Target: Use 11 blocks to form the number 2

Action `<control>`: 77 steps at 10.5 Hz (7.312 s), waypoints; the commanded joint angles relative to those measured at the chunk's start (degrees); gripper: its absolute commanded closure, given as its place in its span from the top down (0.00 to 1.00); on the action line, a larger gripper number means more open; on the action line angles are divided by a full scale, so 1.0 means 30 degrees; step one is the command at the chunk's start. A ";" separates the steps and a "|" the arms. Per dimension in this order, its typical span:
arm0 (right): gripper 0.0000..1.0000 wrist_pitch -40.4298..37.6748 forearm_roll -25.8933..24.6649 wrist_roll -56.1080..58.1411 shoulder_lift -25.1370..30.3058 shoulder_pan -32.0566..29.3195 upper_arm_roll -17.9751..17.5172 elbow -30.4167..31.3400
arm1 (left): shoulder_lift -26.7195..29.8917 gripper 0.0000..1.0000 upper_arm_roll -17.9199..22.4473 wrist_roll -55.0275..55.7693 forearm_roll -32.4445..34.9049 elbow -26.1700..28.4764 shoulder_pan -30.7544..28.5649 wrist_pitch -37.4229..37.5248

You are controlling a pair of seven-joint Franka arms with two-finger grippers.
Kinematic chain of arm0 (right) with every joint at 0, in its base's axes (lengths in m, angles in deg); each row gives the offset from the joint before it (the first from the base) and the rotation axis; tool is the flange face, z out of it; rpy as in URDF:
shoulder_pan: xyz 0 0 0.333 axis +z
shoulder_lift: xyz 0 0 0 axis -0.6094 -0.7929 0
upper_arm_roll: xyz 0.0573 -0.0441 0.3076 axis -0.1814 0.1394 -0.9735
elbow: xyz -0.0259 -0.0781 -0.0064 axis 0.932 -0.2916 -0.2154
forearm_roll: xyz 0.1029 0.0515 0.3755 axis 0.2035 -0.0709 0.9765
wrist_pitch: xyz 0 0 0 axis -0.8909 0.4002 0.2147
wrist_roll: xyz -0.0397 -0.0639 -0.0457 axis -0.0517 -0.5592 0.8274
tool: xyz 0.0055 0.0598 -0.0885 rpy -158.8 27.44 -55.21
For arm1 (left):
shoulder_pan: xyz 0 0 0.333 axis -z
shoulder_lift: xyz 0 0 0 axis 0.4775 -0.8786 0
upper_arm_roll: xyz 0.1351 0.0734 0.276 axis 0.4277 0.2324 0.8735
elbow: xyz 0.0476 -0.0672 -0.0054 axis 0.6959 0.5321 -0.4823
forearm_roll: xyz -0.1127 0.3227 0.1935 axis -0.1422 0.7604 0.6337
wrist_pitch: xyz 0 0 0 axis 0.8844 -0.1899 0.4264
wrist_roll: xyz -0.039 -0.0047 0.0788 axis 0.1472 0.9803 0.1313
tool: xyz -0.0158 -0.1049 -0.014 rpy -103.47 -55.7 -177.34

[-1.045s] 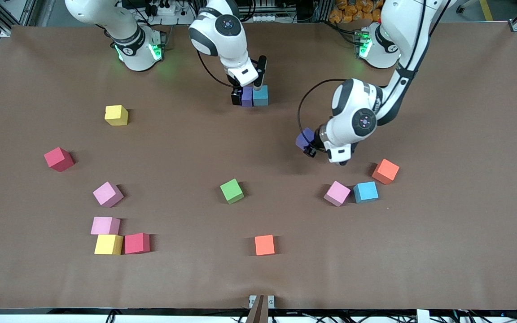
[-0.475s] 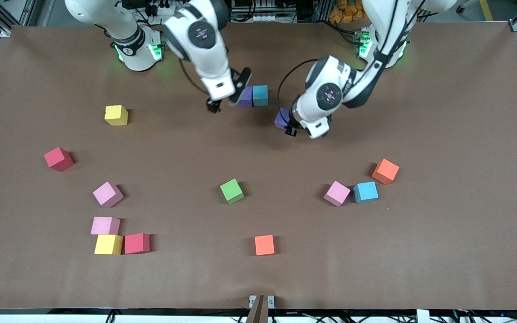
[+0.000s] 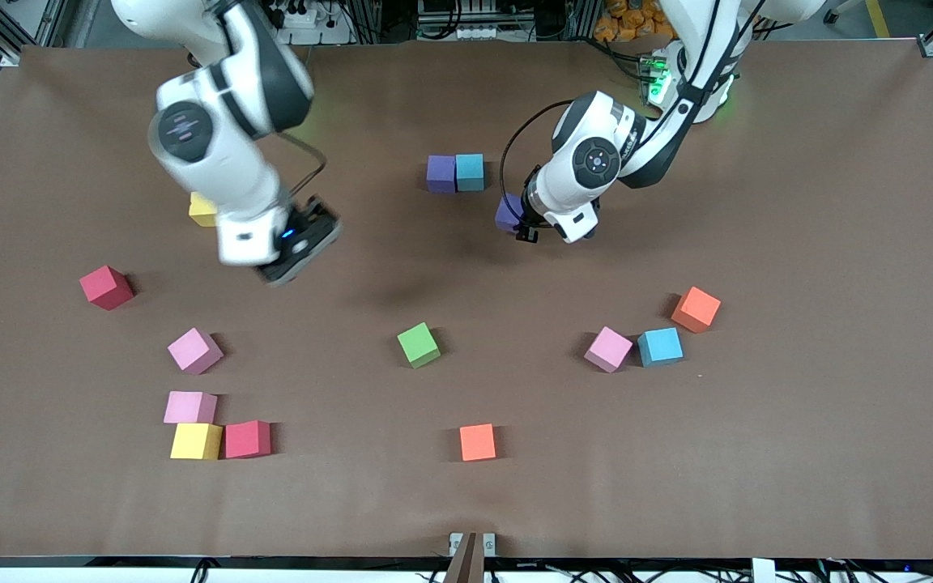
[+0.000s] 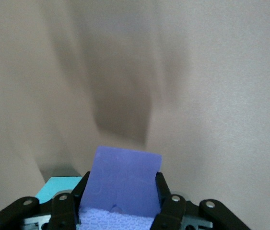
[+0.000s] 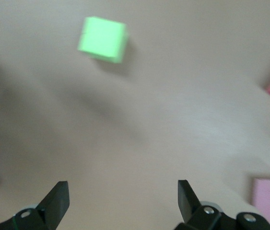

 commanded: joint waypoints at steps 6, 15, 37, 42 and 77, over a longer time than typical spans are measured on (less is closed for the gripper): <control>1.00 0.2655 0.0456 0.0113 -0.7617 -0.4917 -0.0327 -0.6854 | 0.0690 0.34 -0.0206 0.0982 0.1228 0.0847 -0.0737 0.2189; 1.00 0.6919 0.7048 -0.1443 -1.2778 -0.5972 -0.0707 -0.8813 | 0.2125 0.23 -0.1817 0.2858 0.0642 0.3394 -0.0738 0.0497; 0.25 1.0176 0.7164 -0.0385 -1.5624 -0.7643 -0.2349 -1.1599 | 0.0602 0.24 -0.5773 0.2887 -0.5393 0.5975 -0.0562 -0.8034; 0.24 0.7688 0.6959 -0.0414 -1.5186 -0.7380 -0.2319 -1.2391 | 0.0192 0.27 -0.5773 0.2887 -0.5393 0.5887 -0.0533 -0.8122; 0.26 -0.2448 0.5113 -1.1221 -0.9239 -0.1703 -0.0804 -1.2918 | 0.0074 1.00 -0.7000 0.2887 -0.6477 0.5242 0.0083 -0.8855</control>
